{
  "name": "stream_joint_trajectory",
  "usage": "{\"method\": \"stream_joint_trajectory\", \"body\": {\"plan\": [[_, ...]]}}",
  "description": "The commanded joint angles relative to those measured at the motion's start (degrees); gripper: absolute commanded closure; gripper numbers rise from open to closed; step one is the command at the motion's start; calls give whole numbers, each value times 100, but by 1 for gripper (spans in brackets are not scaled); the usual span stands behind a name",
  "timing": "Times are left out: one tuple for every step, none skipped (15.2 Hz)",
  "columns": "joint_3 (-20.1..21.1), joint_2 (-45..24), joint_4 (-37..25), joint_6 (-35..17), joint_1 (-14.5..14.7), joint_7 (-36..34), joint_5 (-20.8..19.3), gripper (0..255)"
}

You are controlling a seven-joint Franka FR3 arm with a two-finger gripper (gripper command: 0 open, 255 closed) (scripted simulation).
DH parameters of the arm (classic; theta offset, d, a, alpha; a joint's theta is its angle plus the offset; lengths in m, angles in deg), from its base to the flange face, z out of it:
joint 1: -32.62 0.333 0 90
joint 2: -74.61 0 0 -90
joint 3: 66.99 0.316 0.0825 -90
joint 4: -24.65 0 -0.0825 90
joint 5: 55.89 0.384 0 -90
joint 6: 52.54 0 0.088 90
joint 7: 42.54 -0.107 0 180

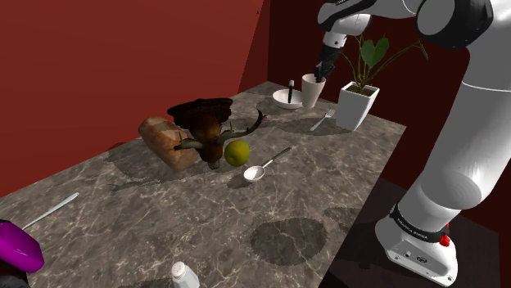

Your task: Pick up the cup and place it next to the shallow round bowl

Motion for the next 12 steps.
{"method": "stream_joint_trajectory", "body": {"plan": [[2,-36,103,-133,-10,50,33,255],[6,-57,155,-202,-11,69,50,255],[10,-79,205,-269,-12,89,68,255],[15,-102,255,-337,-14,109,87,255],[20,-126,302,-404,-16,130,107,255],[25,-152,348,-470,-18,151,128,255],[31,-178,393,-536,-21,173,149,255],[37,-206,437,-602,-23,195,172,255],[43,-235,479,-667,-27,218,195,255],[50,-265,520,-732,-30,241,219,255],[57,-296,559,-796,-34,265,244,255],[64,-329,597,-860,-38,289,270,255]]}}
